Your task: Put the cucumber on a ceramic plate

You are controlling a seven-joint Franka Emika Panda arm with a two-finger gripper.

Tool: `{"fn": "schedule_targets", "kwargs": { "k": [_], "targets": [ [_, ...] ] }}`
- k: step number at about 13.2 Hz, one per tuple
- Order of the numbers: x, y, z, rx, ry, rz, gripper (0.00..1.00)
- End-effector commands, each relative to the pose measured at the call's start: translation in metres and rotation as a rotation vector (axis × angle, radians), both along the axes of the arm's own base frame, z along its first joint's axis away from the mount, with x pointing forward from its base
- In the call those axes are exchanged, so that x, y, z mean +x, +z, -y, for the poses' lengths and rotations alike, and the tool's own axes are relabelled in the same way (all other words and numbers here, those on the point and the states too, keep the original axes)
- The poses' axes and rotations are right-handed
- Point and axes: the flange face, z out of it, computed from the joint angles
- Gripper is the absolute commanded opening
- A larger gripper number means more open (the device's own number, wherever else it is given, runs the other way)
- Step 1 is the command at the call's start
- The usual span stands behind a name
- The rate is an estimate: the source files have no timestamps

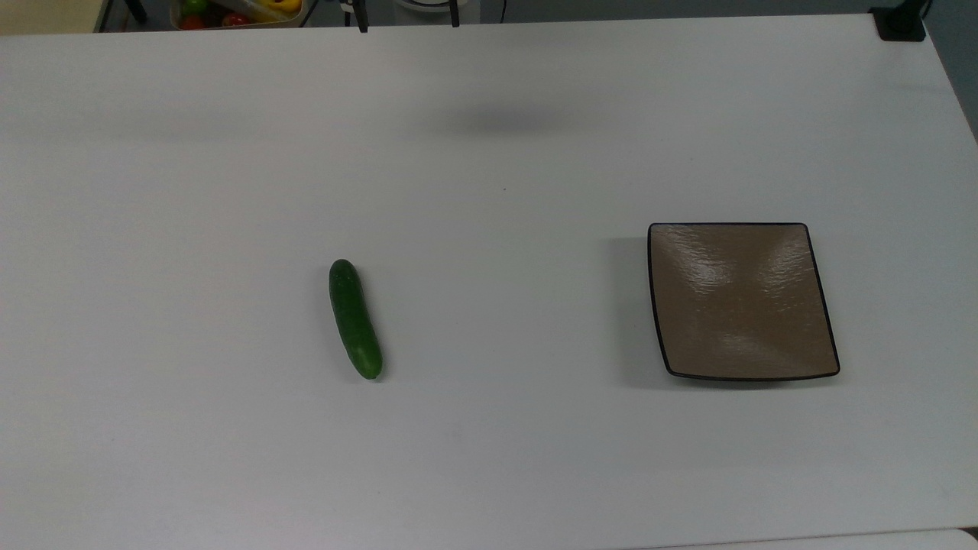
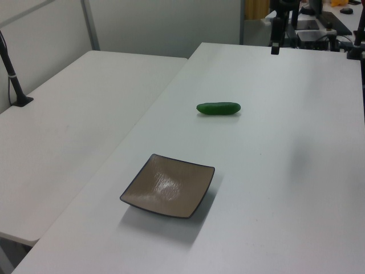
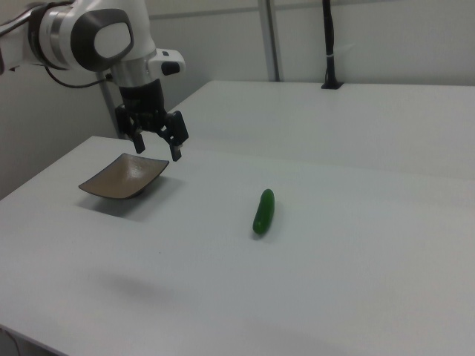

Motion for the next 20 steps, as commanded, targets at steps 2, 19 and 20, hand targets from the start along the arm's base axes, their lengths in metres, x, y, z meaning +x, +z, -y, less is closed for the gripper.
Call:
{"fn": "schedule_targets", "kwargs": {
  "k": [2, 19, 20],
  "targets": [
    [0.005, -0.028, 0.014, 0.01, 0.114, -0.022, 1.0],
    [0.148, -0.208, 0.061, -0.11, 0.069, 0.333, 1.0],
    [0.151, -0.218, 0.06, -0.111, 0.069, 0.342, 1.0]
  ]
}}
